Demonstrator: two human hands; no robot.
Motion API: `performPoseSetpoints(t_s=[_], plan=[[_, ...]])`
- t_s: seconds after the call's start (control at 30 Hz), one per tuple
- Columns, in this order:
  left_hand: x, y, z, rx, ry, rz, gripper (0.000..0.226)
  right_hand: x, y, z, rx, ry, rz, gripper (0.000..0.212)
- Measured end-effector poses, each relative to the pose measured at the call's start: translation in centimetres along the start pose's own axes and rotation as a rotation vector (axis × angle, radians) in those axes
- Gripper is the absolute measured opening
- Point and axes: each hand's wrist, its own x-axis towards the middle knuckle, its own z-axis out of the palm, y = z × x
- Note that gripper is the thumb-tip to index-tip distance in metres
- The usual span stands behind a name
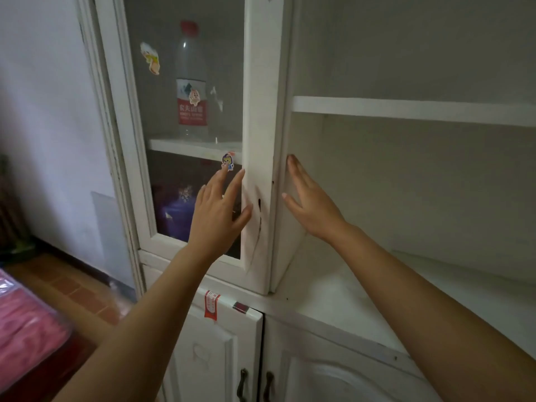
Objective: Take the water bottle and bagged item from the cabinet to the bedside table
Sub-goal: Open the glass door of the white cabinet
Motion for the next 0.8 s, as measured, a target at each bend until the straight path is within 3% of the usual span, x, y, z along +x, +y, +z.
performPoseSetpoints(t_s=[0.2, 0.4, 0.8], plan=[[-1.6, 2.1, 0.8, 0.047, -0.051, -0.072, 0.072, 0.6, 1.7, 1.1, 0.079, -0.031, -0.056, 0.076], [-0.6, 2.8, 2.7, 0.108, -0.108, -0.039, 0.089, 0.9, 2.3, 2.2, 0.197, 0.057, -0.101, 0.081], [-0.2, 2.9, 5.4, 0.103, -0.035, -0.09, 0.105, 1.2, 3.4, 2.5, 0.208, 0.05, -0.143, 0.079]])
